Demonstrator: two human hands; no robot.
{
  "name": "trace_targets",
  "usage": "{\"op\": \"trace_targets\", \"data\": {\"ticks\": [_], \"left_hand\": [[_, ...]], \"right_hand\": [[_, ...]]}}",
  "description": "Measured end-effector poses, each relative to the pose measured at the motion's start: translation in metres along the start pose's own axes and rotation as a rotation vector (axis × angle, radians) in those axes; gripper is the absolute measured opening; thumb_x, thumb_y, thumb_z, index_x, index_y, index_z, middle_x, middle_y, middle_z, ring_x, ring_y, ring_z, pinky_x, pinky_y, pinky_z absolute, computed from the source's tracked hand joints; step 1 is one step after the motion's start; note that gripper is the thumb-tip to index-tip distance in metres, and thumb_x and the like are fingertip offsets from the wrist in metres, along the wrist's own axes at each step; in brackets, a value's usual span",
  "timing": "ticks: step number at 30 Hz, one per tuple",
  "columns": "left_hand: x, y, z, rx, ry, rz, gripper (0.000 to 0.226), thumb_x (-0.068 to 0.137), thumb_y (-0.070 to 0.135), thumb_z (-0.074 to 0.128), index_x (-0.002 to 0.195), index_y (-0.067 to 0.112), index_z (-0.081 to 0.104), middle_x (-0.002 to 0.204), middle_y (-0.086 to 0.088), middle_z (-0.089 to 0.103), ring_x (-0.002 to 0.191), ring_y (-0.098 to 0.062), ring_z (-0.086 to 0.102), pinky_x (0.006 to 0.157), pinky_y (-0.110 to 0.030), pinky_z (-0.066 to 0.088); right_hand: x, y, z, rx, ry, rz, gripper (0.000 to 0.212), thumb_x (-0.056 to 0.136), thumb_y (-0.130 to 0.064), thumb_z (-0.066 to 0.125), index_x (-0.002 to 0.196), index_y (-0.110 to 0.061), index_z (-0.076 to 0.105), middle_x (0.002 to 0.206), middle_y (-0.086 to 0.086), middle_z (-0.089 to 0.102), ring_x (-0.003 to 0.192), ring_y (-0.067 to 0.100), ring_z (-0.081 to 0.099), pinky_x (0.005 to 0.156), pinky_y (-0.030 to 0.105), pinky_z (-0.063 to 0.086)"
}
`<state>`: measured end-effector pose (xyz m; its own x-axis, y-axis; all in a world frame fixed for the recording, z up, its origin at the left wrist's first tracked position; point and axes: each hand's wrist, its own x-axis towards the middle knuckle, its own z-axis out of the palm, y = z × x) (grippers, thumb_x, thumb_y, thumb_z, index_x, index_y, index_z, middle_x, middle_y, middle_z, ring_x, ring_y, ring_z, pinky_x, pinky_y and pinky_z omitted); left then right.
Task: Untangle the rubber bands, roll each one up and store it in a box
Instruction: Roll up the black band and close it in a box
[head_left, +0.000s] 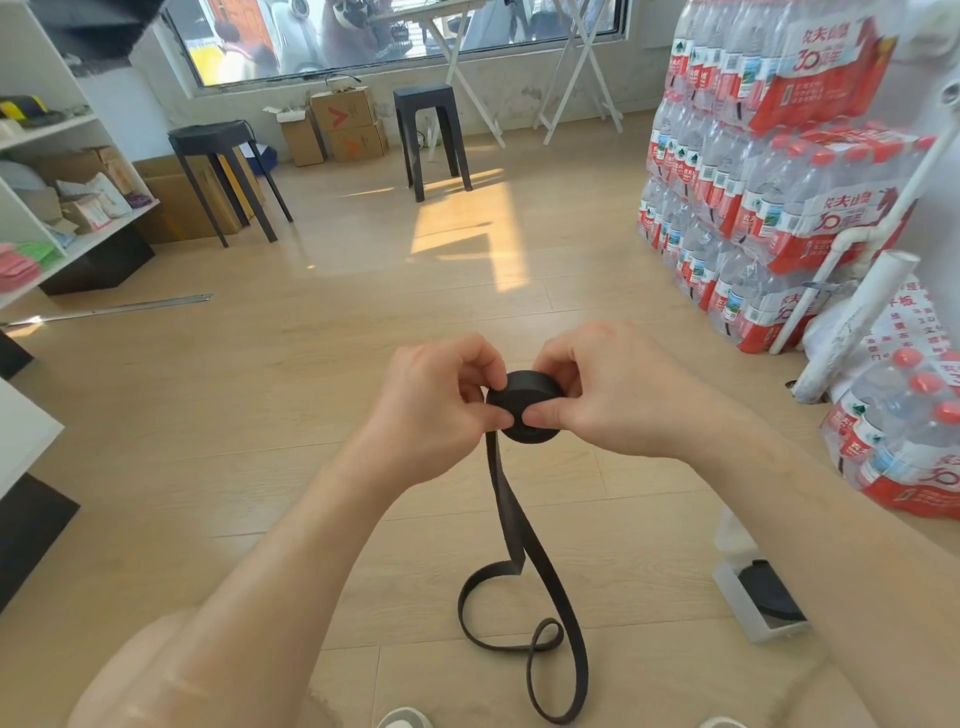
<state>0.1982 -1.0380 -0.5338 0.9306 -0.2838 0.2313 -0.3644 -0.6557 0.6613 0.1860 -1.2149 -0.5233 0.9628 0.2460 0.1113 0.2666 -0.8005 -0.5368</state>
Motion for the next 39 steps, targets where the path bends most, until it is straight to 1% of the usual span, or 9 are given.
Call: {"op": "trace_targets", "data": {"ticks": [5,12,18,21,25,30,34,37,39], "left_hand": [[0.005,-0.004,0.001,-0.166,-0.010,-0.153,0.025,0.064,0.009,0.085,0.071,0.019,0.063,0.070,-0.003,0.072,0.068,-0.022,0.067,0.068,-0.033,0.055],[0.006,-0.007,0.001,-0.103,-0.049,-0.111,0.026,0.069,0.015,0.083,0.076,0.023,0.059,0.068,0.004,0.070,0.064,-0.010,0.064,0.070,-0.031,0.054],[0.004,-0.006,0.006,-0.204,0.047,-0.084,0.028,0.075,0.004,0.076,0.075,0.023,0.055,0.072,-0.003,0.071,0.066,-0.016,0.062,0.070,-0.034,0.052],[0.004,-0.005,0.006,-0.316,0.097,-0.096,0.023,0.074,0.008,0.078,0.077,0.019,0.058,0.076,-0.011,0.070,0.066,-0.021,0.061,0.073,-0.039,0.053],[0.005,-0.004,0.000,-0.423,0.043,-0.101,0.024,0.073,0.002,0.078,0.080,0.013,0.057,0.083,-0.019,0.070,0.069,-0.026,0.062,0.075,-0.038,0.055],[0.006,-0.006,-0.001,-0.392,-0.009,-0.074,0.024,0.080,0.004,0.072,0.085,0.014,0.051,0.073,-0.001,0.070,0.062,-0.016,0.055,0.068,-0.034,0.049],[0.004,-0.006,-0.003,-0.341,-0.006,-0.044,0.027,0.083,-0.001,0.066,0.084,0.018,0.047,0.076,-0.006,0.071,0.060,-0.015,0.054,0.064,-0.031,0.046],[0.002,-0.007,-0.003,-0.201,0.015,0.001,0.037,0.080,-0.008,0.064,0.077,0.023,0.045,0.067,0.005,0.066,0.057,-0.016,0.049,0.061,-0.026,0.046],[0.001,-0.006,-0.003,-0.036,-0.011,0.059,0.040,0.079,-0.007,0.065,0.076,0.026,0.043,0.072,0.012,0.063,0.058,-0.015,0.053,0.061,-0.030,0.049]], "right_hand": [[0.005,0.007,0.003,0.081,0.010,0.038,0.012,0.078,-0.030,0.078,0.080,-0.025,0.066,0.075,-0.008,0.066,0.072,0.010,0.061,0.070,0.031,0.051],[0.006,0.009,0.002,0.206,0.035,0.085,0.020,0.077,-0.024,0.080,0.072,-0.028,0.061,0.076,-0.005,0.068,0.069,0.011,0.064,0.065,0.026,0.049],[0.004,0.010,0.003,0.482,0.058,0.144,0.013,0.079,-0.012,0.078,0.080,-0.012,0.065,0.074,0.005,0.069,0.057,0.010,0.063,0.058,0.022,0.053],[0.006,0.013,0.004,0.610,0.092,0.182,0.015,0.079,-0.007,0.077,0.086,-0.002,0.065,0.079,0.013,0.068,0.061,0.017,0.064,0.067,0.035,0.056],[0.007,0.013,0.005,0.760,0.094,0.203,0.013,0.080,-0.003,0.075,0.083,-0.004,0.063,0.080,0.013,0.065,0.065,0.019,0.064,0.064,0.030,0.056],[0.005,0.011,0.005,0.876,0.076,0.205,0.010,0.082,-0.001,0.071,0.085,-0.004,0.062,0.086,0.015,0.064,0.073,0.021,0.065,0.064,0.026,0.057],[0.005,0.011,0.009,0.946,0.015,0.213,0.011,0.084,0.000,0.069,0.085,-0.006,0.061,0.090,0.017,0.064,0.079,0.023,0.067,0.065,0.027,0.056],[0.003,0.007,0.007,0.846,-0.088,0.211,0.010,0.085,-0.001,0.069,0.088,-0.006,0.061,0.094,0.015,0.068,0.077,0.021,0.071,0.070,0.029,0.059],[0.002,0.005,0.003,0.531,-0.105,0.160,0.008,0.084,-0.011,0.072,0.088,-0.014,0.066,0.093,0.005,0.071,0.074,0.015,0.070,0.071,0.028,0.058]]}}
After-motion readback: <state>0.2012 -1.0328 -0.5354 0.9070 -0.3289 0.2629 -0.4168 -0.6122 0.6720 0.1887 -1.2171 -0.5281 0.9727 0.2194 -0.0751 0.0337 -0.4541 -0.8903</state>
